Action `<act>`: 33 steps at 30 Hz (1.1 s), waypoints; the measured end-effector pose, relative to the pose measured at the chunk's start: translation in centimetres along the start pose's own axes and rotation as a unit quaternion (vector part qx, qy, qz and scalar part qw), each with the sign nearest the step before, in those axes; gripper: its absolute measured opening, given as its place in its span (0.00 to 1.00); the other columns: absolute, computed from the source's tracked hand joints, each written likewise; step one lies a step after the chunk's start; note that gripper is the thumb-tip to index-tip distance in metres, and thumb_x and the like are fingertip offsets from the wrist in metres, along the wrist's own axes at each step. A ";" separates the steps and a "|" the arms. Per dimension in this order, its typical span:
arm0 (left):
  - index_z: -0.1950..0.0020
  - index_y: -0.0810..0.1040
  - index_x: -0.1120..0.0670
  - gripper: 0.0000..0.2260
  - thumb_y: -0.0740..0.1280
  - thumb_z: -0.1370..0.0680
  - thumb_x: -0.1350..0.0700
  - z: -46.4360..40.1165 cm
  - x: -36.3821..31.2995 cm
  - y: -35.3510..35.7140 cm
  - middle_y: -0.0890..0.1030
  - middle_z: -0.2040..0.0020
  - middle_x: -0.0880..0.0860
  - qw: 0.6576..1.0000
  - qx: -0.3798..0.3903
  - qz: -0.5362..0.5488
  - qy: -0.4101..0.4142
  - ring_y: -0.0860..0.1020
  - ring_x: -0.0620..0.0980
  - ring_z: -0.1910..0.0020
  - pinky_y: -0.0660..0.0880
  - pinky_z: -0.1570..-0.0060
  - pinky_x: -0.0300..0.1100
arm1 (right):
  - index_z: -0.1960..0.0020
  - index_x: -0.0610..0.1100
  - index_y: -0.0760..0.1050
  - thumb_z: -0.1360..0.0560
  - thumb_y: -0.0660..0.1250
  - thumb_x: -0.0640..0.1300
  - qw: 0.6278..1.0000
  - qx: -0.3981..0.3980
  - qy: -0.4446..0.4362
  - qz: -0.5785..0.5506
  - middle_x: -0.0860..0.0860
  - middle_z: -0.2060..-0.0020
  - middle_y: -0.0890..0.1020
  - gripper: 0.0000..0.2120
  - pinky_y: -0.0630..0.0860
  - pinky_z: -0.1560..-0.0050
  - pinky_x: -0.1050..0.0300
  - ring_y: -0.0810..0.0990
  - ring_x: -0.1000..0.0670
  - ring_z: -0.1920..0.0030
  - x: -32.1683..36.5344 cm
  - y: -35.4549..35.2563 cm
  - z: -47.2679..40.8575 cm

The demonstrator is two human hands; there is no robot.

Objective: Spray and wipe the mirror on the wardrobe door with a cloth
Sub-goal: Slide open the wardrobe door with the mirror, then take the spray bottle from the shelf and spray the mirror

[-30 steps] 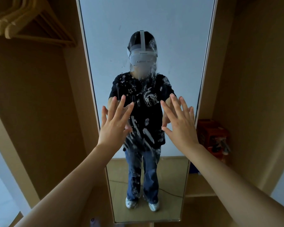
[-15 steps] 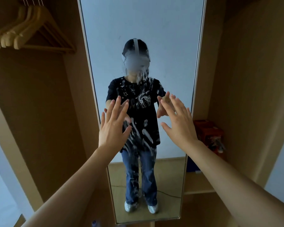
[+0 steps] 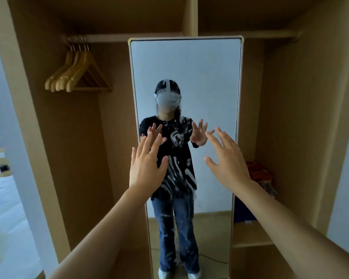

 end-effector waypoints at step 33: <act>0.21 0.57 0.46 0.29 0.65 0.20 0.50 12.4 -23.3 32.1 0.58 0.22 0.46 0.916 0.283 0.272 -0.086 0.55 0.46 0.23 0.59 0.28 0.42 | 0.23 0.53 0.57 0.23 0.68 0.48 0.977 0.080 0.194 -0.032 0.51 0.23 0.57 0.32 0.67 0.29 0.49 0.56 0.51 0.24 -32.8 -2.4 18.6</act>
Point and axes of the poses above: each hand's wrist, its own z-axis away from the middle knuckle, its own y-axis out of the palm, x = y × z, the point moved 9 cm from there along -z, towards the middle knuckle
